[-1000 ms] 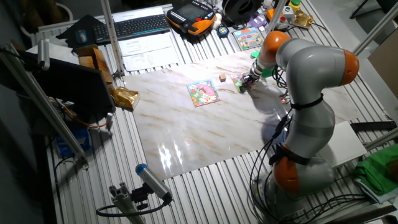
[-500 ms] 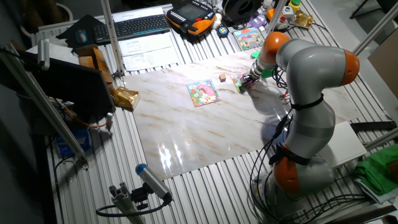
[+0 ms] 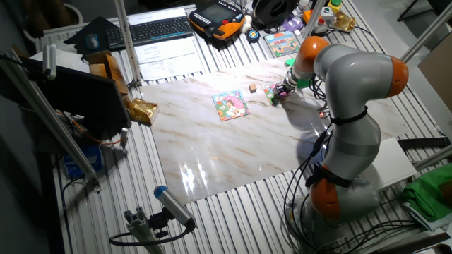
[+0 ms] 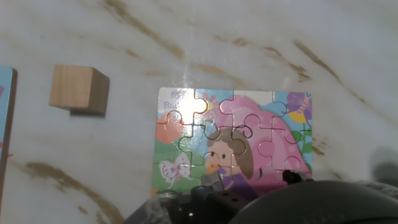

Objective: Assemble one piece of a puzzle

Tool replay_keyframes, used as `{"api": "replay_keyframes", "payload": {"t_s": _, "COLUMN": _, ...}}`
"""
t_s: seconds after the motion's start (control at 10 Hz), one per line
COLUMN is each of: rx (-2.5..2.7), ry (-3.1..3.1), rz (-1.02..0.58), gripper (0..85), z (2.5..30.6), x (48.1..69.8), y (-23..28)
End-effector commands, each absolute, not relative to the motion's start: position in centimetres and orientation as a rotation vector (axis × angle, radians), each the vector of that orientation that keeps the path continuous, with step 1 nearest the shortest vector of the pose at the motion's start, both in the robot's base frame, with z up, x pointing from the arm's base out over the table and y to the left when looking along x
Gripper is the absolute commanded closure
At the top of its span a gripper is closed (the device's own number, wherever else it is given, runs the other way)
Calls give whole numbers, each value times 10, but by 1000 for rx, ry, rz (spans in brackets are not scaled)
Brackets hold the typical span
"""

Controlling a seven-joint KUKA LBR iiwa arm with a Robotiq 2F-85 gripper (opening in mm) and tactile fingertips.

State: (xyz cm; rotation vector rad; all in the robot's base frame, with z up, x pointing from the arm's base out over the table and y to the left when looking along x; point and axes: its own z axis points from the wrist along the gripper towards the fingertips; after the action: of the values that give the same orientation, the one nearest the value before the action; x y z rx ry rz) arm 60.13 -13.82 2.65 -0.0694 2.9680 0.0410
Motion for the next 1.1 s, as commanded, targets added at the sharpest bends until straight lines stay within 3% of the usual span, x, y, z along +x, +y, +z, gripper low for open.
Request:
{"api": "replay_keyframes", "payload": {"t_s": 0.0, "rx": -71, "ry": 2974, "rz": 36, "gripper": 223, "z": 29, "x": 602, "y": -139}}
{"api": "replay_keyframes", "payload": {"t_s": 0.1, "rx": -79, "ry": 2982, "rz": 22, "gripper": 263, "z": 34, "x": 602, "y": -140}}
{"api": "replay_keyframes", "payload": {"t_s": 0.2, "rx": -87, "ry": 2988, "rz": 10, "gripper": 357, "z": 38, "x": 602, "y": -140}}
{"api": "replay_keyframes", "payload": {"t_s": 0.4, "rx": -102, "ry": 2993, "rz": 23, "gripper": 660, "z": 36, "x": 602, "y": -141}}
{"api": "replay_keyframes", "payload": {"t_s": 0.6, "rx": -104, "ry": 2994, "rz": 25, "gripper": 843, "z": 36, "x": 601, "y": -142}}
{"api": "replay_keyframes", "payload": {"t_s": 1.0, "rx": -77, "ry": 2993, "rz": 15, "gripper": 843, "z": 34, "x": 600, "y": -142}}
